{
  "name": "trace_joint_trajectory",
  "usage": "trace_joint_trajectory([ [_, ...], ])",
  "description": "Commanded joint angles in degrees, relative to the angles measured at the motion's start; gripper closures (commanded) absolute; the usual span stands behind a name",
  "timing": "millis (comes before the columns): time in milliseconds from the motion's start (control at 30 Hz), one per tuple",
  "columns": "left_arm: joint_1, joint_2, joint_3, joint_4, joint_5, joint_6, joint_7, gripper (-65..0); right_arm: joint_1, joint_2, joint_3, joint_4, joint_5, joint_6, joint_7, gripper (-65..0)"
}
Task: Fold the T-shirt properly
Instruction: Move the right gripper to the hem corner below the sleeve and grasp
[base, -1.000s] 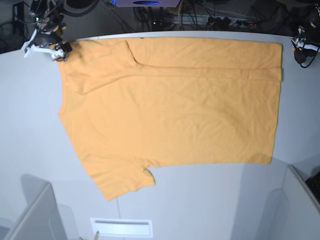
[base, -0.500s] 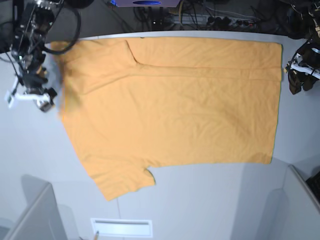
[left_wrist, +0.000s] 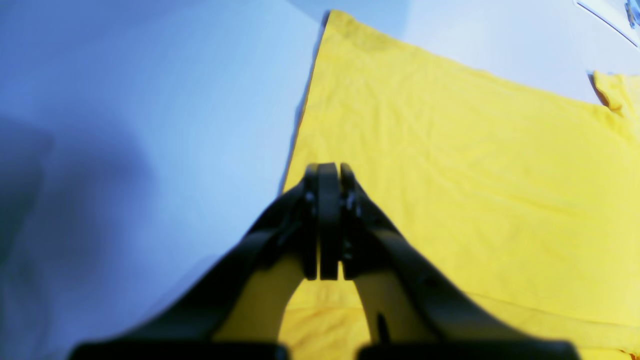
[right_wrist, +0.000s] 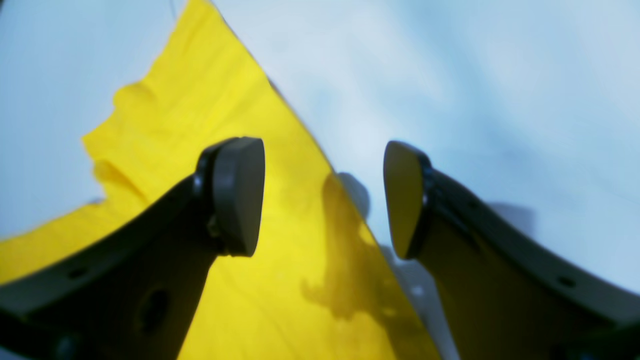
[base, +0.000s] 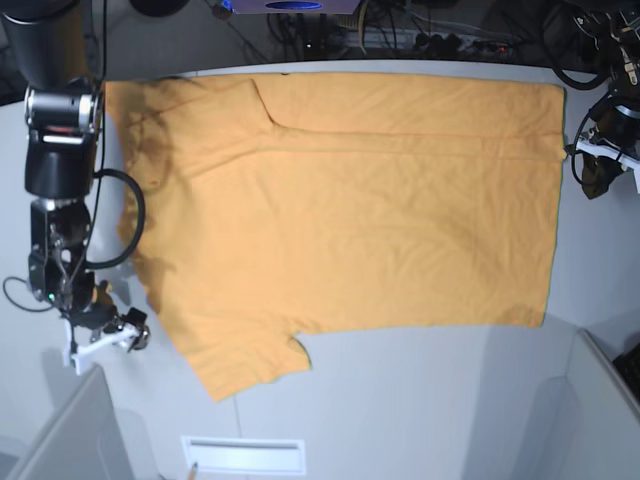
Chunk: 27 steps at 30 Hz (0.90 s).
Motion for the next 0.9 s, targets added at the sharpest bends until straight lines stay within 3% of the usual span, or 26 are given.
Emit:
trace_joint_trajectory([
  [0, 0.90, -0.84, -0.52, 1.00, -0.80, -0.34, -1.18, 0.0, 4.49, 0.30, -1.62, -2.68, 0.59, 2.27, 1.36, -36.0],
  [100, 1.60, -0.75, -0.52, 1.00, -0.80, -0.34, -1.18, 0.0, 11.08, -0.49, -6.89, -14.02, 0.67, 6.05, 7.77, -36.2],
  [233, 1.95, -0.93, -0.60, 1.00, -0.80, -0.34, -1.18, 0.0, 18.47, -3.57, -13.13, -29.05, 0.67, 8.07, 16.92, -47.1],
  [333, 3.01, -1.11, -0.60, 0.92, -0.80, -0.34, -1.18, 0.0, 21.11, -6.56, -17.62, -36.61, 0.67, 9.30, 22.89, -49.5],
  [567, 4.15, -1.19, -0.69, 1.00, -0.80, -0.34, -1.18, 0.0, 21.28, -10.07, -24.03, -42.42, 0.67, 9.21, 31.69, -49.5],
  [667, 4.85, -1.11, -0.78, 0.83, -0.71, -0.34, -1.18, 0.0, 20.93, -10.07, -26.67, -42.86, 0.67, 8.60, 32.83, -49.5],
  [767, 5.56, -0.84, -3.68, 1.00, -0.71, -0.43, -1.18, 0.0, 20.58, -9.72, -28.69, -42.68, 0.67, 5.34, 34.94, -49.8],
  [867, 5.56, -0.14, -5.97, 0.92, -0.71, -0.52, -1.18, 0.0, 20.58, -8.84, -29.05, -42.59, 0.67, 4.99, 35.64, -49.8],
])
